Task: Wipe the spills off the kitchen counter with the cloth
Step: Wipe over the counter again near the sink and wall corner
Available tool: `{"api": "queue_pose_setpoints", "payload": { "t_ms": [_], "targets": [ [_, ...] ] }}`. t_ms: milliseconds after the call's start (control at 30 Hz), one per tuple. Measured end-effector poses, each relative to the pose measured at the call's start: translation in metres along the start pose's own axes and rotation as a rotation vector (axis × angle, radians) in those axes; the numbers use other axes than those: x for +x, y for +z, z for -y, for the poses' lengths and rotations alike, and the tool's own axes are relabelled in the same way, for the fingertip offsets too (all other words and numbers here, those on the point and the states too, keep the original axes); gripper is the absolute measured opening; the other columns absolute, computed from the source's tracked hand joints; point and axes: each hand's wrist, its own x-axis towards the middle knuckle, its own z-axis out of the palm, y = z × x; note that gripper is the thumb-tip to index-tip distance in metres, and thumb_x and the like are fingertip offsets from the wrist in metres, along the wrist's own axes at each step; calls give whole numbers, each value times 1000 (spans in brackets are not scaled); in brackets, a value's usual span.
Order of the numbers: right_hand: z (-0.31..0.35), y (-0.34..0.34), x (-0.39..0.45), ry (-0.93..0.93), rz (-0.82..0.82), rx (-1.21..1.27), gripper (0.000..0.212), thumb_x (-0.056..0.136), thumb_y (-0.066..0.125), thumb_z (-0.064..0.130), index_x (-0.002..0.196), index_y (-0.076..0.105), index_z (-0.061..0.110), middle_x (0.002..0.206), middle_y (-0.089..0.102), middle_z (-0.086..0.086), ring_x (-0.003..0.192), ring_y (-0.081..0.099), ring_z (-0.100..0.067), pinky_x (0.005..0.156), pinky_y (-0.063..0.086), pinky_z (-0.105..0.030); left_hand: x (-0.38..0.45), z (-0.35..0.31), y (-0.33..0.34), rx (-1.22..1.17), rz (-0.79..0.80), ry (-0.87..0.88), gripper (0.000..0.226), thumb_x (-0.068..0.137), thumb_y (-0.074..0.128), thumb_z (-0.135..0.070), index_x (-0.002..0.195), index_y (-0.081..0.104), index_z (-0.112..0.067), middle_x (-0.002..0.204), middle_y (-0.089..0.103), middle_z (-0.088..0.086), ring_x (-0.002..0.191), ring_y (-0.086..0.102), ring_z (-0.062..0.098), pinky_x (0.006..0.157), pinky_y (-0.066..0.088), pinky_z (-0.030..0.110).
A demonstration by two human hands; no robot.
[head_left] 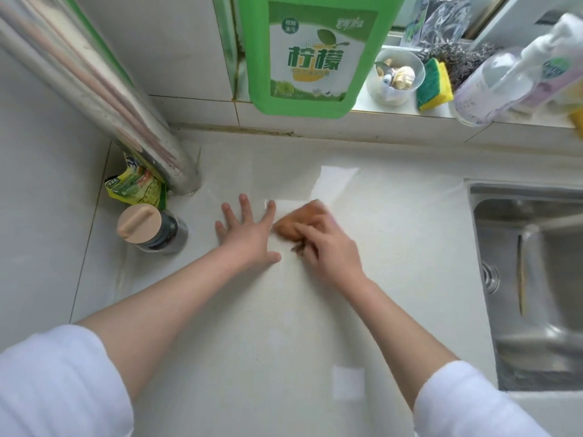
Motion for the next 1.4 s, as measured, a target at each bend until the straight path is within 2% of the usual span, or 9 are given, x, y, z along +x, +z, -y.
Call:
{"api": "queue_pose_setpoints", "payload": {
  "t_ms": [100, 300, 433, 533, 767, 1033, 1267, 1333, 1400],
  "targets": [
    [-25, -17, -22, -203, 133, 56, 35, 75, 66, 24, 108, 74, 32, 114, 61, 9, 109, 60, -7, 73, 51, -22, 2, -1, 2, 3, -18, 10, 108, 83, 65, -54, 151, -17, -39, 156, -33, 18, 141, -19, 55, 115, 8, 65],
    [-68, -51, 10, 795, -341, -28, 34, 89, 51, 25, 121, 60, 30, 125, 44, -4, 106, 58, -30, 80, 47, -37, 1, 2, 4, 2, -19, 21, 110, 82, 66, -56, 150, -20, -41, 154, -36, 17, 140, -23, 54, 116, 5, 64],
    [8, -9, -15, 68, 47, 56, 58, 77, 55, 21, 127, 55, 52, 117, 51, 12, 106, 57, -8, 75, 49, -26, 2, 2, 4, 18, -27, 14, 108, 83, 66, -54, 150, -18, -41, 155, -34, 17, 141, -20, 55, 114, 8, 65],
    [5, -6, -58, -174, 255, 90, 48, 75, 65, 24, 118, 66, 43, 120, 57, 16, 114, 54, -3, 77, 53, -27, 2, 2, 4, 21, -30, 17, 108, 82, 66, -57, 151, -16, -41, 156, -32, 17, 141, -18, 55, 114, 9, 65],
    [-72, -53, -59, 711, -301, -70, 32, 91, 50, 22, 120, 58, 32, 124, 42, 2, 100, 60, -24, 82, 48, -33, -4, 2, 3, 9, -22, 21, 110, 82, 66, -58, 151, -17, -41, 156, -34, 15, 141, -21, 53, 116, 5, 64],
    [42, 17, -142, -448, 359, 94, 37, 88, 60, 21, 124, 65, 30, 125, 57, 3, 123, 53, -17, 83, 50, -30, -9, 5, 11, 28, -94, 34, 101, 83, 59, -65, 153, -10, -40, 160, -23, 16, 144, -13, 53, 115, 10, 63],
    [-71, -54, -100, 618, -191, 65, 41, 90, 51, 26, 130, 55, 36, 130, 41, 4, 101, 62, -21, 84, 49, -32, -75, 15, 84, 34, -267, -72, 74, 93, 44, -56, 153, 4, -42, 162, -6, 14, 144, 3, 50, 111, 25, 60],
    [-49, -38, -109, 614, -245, 6, 42, 90, 49, 22, 129, 52, 39, 128, 40, 5, 112, 53, -19, 80, 44, -29, -92, 20, 93, 40, -222, -118, 80, 90, 48, -58, 152, 1, -44, 162, -10, 15, 144, 2, 51, 111, 26, 59],
    [-12, -19, -132, 286, -58, 53, 42, 87, 54, 23, 125, 56, 39, 123, 46, 7, 117, 51, -17, 78, 42, -26, -112, 23, 99, 48, -152, -191, 91, 84, 54, -63, 151, -5, -46, 161, -14, 14, 144, 3, 51, 110, 29, 58]
  ]
}}
